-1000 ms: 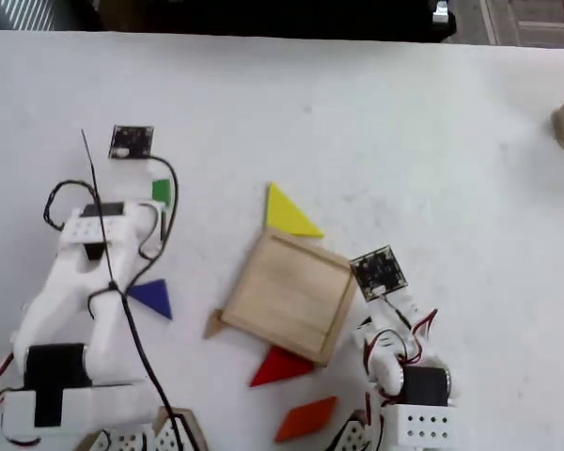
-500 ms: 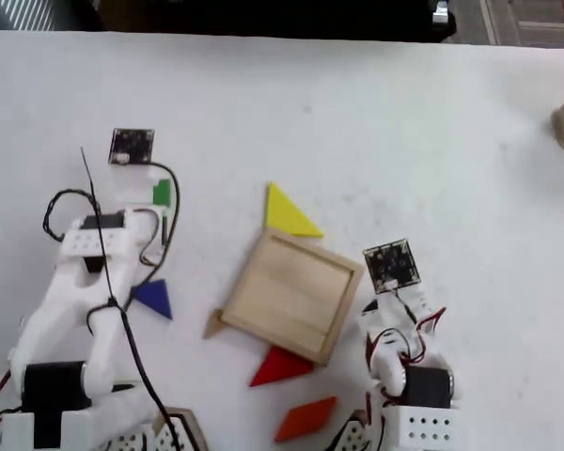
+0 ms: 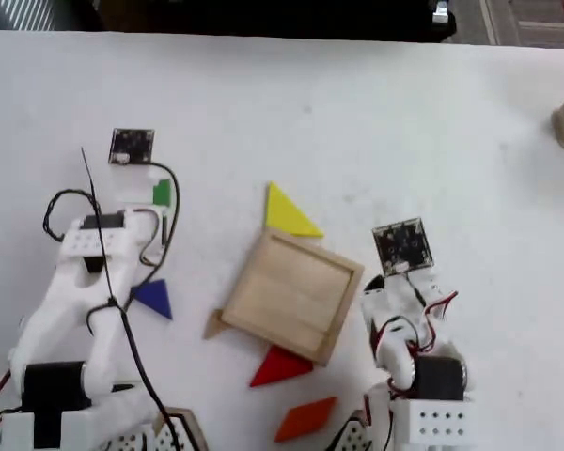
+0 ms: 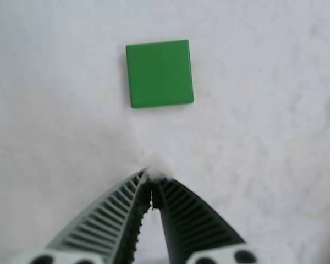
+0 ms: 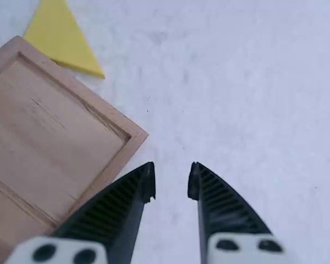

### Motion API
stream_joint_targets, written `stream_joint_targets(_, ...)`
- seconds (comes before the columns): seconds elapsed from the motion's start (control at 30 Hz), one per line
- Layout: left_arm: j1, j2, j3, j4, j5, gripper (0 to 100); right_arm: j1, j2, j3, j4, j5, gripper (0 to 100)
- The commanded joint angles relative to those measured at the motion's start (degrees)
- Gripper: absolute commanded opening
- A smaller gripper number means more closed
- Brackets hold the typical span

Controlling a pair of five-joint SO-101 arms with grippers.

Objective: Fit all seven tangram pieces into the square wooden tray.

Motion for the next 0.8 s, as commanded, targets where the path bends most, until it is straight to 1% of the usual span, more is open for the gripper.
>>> stream_joint_targets(0.0, 0.2, -2.7, -0.2, -1.1, 0.0, 3, -1.9, 16.9, -7.6, -0.2, -0.5, 11.1)
stream_joint_targets(0.07, 0.2, -2.7, -0.2, -1.1, 0.0, 3, -4.1, 25.9, -9.1, -2.0, -1.3, 10.8)
stream_joint_targets(0.23, 0.2, -2.7, -0.2, -1.2, -0.2, 3, -9.5, 43.1, -11.9, -13.1, -14.3, 11.1)
stream_joint_targets(0.3, 0.2, -2.7, -0.2, -1.3, -0.3, 3, -10.9, 48.0, -13.5, -15.5, -18.3, 11.2)
stream_joint_targets(0.4, 0.2, -2.7, -0.2, -1.3, -0.4, 3, -11.1, 53.8, -14.8, -16.9, -23.3, 11.2)
stream_joint_targets(0.53, 0.2, -2.7, -0.2, -1.4, -0.4, 3, -9.3, 58.9, -14.8, -19.1, -25.1, 11.2)
stream_joint_targets(0.77, 0.2, -2.7, -0.2, -1.4, -0.4, 3, -2.9, 60.1, -15.9, -20.1, -24.8, 10.9)
